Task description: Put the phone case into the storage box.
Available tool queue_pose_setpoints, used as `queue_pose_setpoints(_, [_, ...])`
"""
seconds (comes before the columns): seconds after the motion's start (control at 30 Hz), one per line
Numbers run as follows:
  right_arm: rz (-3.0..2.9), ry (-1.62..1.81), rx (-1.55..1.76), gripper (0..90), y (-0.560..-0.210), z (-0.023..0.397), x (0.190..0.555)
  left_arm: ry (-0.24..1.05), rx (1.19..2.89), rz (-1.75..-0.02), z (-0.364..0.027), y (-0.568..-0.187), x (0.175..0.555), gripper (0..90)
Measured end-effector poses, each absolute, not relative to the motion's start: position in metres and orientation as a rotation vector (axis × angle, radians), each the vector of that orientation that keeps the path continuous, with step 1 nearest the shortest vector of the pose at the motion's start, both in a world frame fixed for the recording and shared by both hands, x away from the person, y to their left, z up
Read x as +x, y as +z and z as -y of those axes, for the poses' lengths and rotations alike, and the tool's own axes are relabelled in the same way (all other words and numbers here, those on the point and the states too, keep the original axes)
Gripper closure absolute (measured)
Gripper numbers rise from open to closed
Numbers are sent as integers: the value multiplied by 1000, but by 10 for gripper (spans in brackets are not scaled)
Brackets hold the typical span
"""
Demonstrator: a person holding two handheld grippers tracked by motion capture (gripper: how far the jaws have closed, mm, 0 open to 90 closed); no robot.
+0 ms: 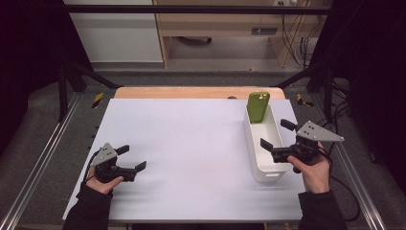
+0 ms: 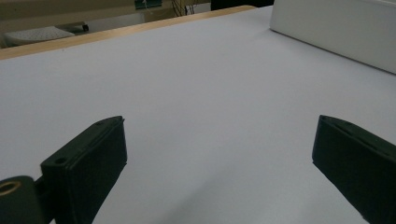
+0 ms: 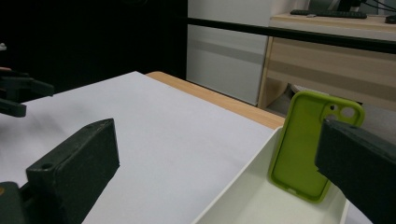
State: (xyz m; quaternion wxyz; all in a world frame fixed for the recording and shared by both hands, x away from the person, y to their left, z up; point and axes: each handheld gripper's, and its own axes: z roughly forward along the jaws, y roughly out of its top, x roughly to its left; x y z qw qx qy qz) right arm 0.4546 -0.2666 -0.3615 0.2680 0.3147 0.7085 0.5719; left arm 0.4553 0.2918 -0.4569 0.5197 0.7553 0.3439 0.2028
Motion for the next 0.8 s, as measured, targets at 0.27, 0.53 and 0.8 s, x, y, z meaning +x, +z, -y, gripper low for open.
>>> queue_pose_setpoints(0.27, [-1925,1568,863,5,-391,279,439,488,1806,-809,-292,-455,454,26])
queue_pose_setpoints(0.53, [-1893,1605,881,5,-412,298,430,493,1795,-793,-292,-453,453,23])
queue_pose_setpoints(0.8, [-1890,1625,858,5,-423,312,425,499,1791,-778,-291,-452,451,20])
